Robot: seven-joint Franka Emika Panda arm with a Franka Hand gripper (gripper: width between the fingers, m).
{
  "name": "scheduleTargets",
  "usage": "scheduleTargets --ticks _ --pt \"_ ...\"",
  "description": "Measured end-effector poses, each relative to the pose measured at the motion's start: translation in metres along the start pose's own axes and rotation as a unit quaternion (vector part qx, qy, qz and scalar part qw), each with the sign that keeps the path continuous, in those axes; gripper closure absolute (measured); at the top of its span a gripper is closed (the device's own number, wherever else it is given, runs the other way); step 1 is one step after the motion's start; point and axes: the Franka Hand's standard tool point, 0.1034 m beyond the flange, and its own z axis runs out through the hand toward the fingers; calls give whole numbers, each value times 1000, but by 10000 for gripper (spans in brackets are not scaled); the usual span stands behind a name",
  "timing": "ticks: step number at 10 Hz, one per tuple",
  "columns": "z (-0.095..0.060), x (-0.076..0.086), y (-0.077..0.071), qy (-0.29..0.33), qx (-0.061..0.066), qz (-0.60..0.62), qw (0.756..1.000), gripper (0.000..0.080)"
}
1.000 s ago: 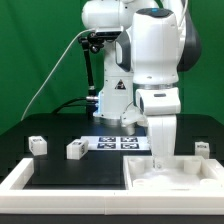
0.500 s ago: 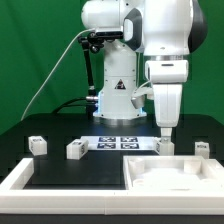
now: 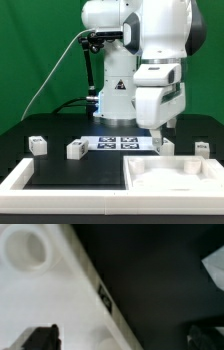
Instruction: Assemble one leg
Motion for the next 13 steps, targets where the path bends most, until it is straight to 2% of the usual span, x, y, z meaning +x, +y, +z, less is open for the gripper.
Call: scheduleTargets --ticks 2,4,5,7,9,11,12,13 --pt "3 13 -18 -1 7 146 989 151" --pt "6 29 -33 1 19 305 952 151" --pt "8 36 -38 1 23 357 934 151" --pt "10 37 -41 0 28 412 911 151" --pt "10 39 -44 -2 34 499 866 151" --pt "14 50 -66 -5 40 604 796 151" --pt "14 54 -71 -6 43 624 780 151" --pt "14 54 -70 -6 44 626 779 151"
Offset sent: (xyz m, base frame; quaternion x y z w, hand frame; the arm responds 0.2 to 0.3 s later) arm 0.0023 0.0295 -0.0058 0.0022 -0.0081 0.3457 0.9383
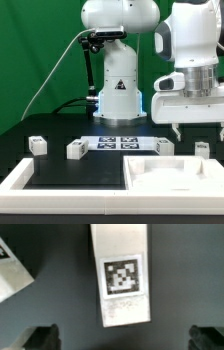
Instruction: Assemble one leg
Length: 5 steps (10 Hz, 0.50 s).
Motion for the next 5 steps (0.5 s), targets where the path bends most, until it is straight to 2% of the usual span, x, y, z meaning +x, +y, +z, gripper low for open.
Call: scheduleTargets --ticks 2,4,5 --pt "0 -1 2 -14 -5 -10 1000 151" --pt "0 -11 3 -91 -25 -16 995 151" --pt "-2 -11 3 -127 -28 -17 991 151"
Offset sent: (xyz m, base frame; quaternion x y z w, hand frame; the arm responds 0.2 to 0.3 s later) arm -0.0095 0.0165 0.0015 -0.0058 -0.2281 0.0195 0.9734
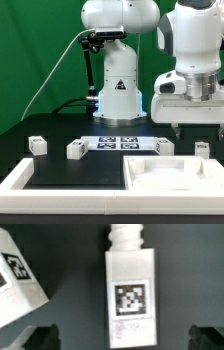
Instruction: Assemble one leg
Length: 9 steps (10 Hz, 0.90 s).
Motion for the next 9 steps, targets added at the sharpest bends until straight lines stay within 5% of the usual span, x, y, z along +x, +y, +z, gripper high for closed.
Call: scheduleTargets --ticks 5,9 --pt "-2 -2 6 -209 -4 -7 978 151" --pt "17 -1 -3 -322 -13 -14 946 151"
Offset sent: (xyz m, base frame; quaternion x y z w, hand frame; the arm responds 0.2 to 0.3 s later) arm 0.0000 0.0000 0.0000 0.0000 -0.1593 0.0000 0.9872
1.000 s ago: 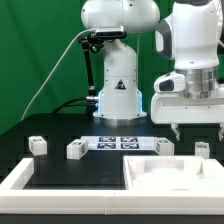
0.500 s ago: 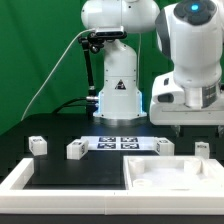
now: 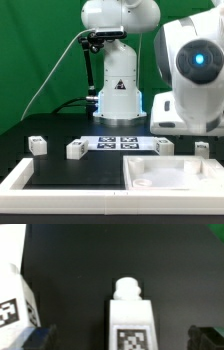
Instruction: Assemble one leg
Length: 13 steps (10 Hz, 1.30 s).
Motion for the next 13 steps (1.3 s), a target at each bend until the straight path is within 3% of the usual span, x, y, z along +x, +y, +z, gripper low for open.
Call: scheduleTargets --ticks 4,8,9,10,11,12,13 --pt "10 13 -4 -2 0 -1 1000 151" --pt "18 13 -6 -7 -5 -2 1000 151" --pt "18 13 -6 -7 -5 -2 1000 237" --pt "18 13 -6 -7 -5 -2 1000 237" --pt "18 13 -6 -7 -5 -2 1000 433" --pt "18 13 -6 -7 -5 -2 1000 511" --pt "18 13 -6 -7 -5 -2 1000 511"
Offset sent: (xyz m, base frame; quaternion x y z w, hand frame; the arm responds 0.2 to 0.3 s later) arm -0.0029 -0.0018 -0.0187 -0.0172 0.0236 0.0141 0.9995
